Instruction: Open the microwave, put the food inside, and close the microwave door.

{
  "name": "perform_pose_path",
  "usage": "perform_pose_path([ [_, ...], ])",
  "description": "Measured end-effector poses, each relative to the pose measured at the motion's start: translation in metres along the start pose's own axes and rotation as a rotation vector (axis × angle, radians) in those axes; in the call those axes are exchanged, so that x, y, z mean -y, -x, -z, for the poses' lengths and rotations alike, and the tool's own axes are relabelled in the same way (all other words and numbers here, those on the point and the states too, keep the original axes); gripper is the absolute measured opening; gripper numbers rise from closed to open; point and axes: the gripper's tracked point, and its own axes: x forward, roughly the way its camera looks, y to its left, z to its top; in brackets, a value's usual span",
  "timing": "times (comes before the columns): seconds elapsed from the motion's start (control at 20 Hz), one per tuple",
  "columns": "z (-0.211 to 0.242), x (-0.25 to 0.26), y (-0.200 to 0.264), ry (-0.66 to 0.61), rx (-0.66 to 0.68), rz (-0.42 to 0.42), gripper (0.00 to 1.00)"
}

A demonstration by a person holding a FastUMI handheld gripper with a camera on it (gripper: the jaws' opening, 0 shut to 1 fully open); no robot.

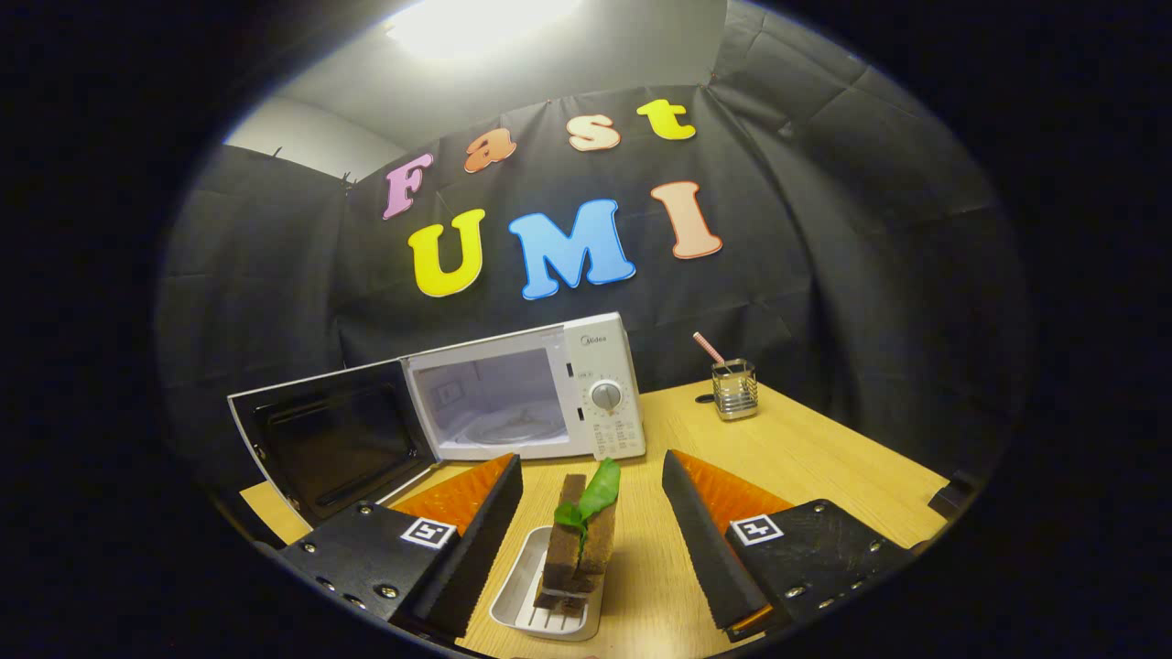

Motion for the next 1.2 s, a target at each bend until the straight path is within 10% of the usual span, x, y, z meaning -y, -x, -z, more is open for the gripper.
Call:
perform_pose_path([
  [0.4, 0.040, -0.003, -0.003, 0.016, -0.076, -0.002, 0.77],
  [0.65, 0.039, -0.006, -0.005, -0.009, -0.073, -0.017, 0.23],
  [1.2, -0.014, -0.023, -0.014, -0.003, 0.025, -0.046, 0.22],
])
